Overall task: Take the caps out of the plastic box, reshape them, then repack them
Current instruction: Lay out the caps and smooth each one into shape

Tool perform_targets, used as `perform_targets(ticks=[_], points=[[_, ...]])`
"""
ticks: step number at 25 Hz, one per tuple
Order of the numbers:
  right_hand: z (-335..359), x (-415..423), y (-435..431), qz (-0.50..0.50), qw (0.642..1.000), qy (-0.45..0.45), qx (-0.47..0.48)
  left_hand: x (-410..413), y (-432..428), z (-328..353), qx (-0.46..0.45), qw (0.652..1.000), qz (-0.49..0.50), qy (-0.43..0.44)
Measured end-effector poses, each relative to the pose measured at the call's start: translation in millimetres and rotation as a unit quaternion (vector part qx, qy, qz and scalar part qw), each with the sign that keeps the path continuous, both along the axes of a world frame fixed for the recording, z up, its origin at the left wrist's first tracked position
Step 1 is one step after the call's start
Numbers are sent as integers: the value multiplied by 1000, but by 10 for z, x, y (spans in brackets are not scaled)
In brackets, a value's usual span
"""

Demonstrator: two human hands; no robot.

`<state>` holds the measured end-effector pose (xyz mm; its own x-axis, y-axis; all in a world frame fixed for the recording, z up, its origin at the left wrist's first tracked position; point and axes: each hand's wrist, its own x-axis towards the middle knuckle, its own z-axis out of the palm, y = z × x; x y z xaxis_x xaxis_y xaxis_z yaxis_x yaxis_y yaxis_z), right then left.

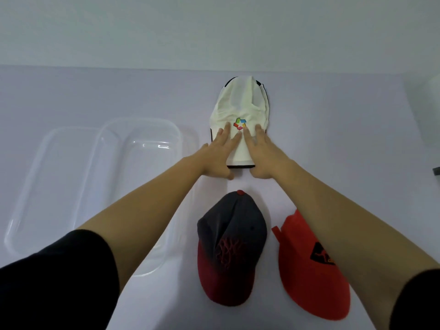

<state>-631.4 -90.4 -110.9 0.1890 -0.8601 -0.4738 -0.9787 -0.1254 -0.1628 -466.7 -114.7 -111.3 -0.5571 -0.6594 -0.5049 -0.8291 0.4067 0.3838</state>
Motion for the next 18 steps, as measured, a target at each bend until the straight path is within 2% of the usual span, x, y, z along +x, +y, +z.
perform_targets(ticks=[3,7,9,13,16,18], points=[[-42,102,48,-41,998,-7,-54,-149,69,-56,-103,994,17,-34],[-28,41,53,-164,976,15,-139,-226,147,-22,-141,989,43,3],[13,23,51,-140,974,37,-171,-170,130,34,-155,986,57,18],[162,-8,78,-104,971,-7,-216,-125,123,218,-198,962,186,13],[296,-18,119,-140,962,-46,-229,-113,195,248,-238,954,170,70],[381,30,163,-146,955,-107,-234,-59,194,261,-240,949,166,115]])
